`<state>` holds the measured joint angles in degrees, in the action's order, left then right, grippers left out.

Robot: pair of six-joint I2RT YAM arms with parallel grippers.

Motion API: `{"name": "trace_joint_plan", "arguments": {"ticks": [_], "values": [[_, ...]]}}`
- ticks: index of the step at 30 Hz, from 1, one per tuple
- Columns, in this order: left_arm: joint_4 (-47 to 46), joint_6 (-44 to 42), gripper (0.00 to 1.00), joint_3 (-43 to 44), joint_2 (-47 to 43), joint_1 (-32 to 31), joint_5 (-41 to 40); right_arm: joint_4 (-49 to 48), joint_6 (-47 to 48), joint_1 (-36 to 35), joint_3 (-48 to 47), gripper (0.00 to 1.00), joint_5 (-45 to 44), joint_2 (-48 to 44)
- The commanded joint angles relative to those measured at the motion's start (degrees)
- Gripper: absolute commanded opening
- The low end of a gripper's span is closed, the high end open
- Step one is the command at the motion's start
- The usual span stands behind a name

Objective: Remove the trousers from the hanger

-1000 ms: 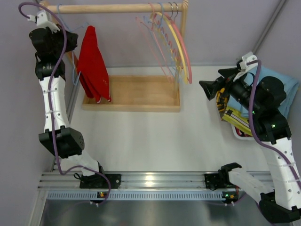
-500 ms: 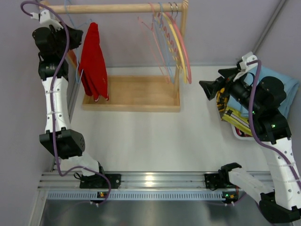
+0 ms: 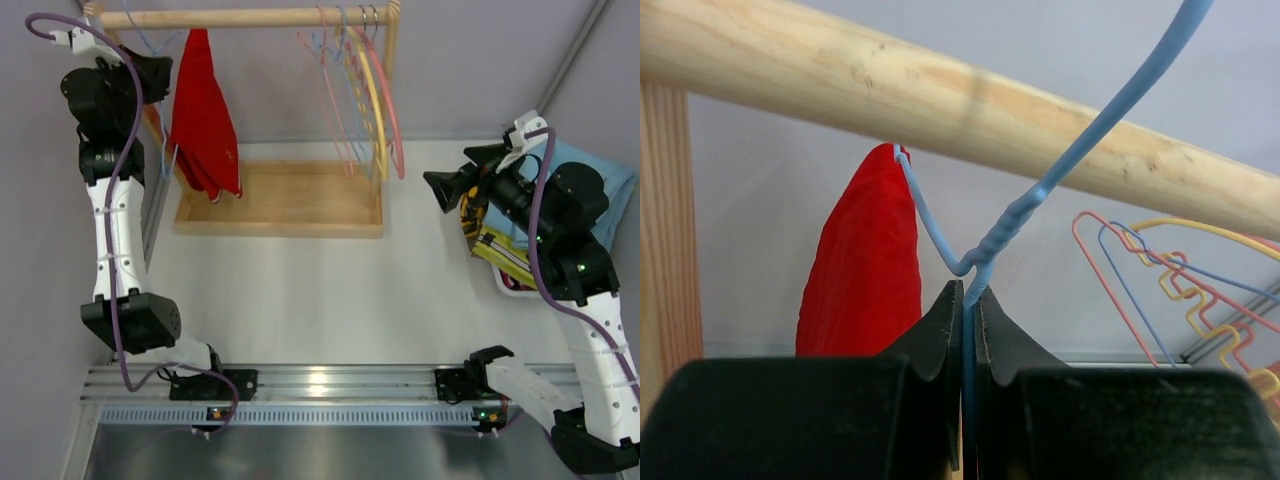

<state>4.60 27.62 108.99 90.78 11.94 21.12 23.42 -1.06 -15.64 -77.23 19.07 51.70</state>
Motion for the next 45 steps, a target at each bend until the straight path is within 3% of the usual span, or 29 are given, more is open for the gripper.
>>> {"name": "trace_joint_plan", "arguments": {"ticks": [1, 14, 19, 24, 30, 34, 40, 45], "values": [[-13.04, 2.09, 0.0, -2.72, -8.68, -0.26, 1.55, -2.85, 0.53, -0.71, 0.15, 0.99, -0.09, -0.73], [-11.63, 4.46, 0.0, -29.52, -30.48, -0.78, 5.77, -4.0, 5.19, -0.8, 2.79, 1.0, 3.96, -1.52], [-10.05, 7.09, 0.0, -31.47, -33.83, -0.78, 6.91, -4.96, 3.53, -0.8, 1.65, 0.99, 4.92, 0.15], [-7.59, 11.23, 0.0, -26.82, -34.01, -0.78, 6.21, -8.47, 1.41, -2.9, 1.82, 0.99, 2.47, 3.49], [-5.22, 14.22, 0.0, -23.3, -33.83, -0.87, 4.8, -14.79, 3.77, -14.92, 2.61, 0.99, -6.66, 7.35], [-4.86, 14.4, 0.0, -24.0, -34.27, -0.87, 4.54, -21.02, 9.48, -30.8, 3.31, 0.99, -17.54, 11.48], [-0.74, 13.08, 0.0, -25.93, -34.18, -1.05, 3.05, -32.54, 15.1, -47.17, 2.88, 0.99, -23.46, 22.02], [5.41, 9.13, 0.0, -25.24, -34.09, -1.13, 1.29, -43.97, 13.56, -53.44, 1.65, 0.99, -27.33, 31.87]]}}
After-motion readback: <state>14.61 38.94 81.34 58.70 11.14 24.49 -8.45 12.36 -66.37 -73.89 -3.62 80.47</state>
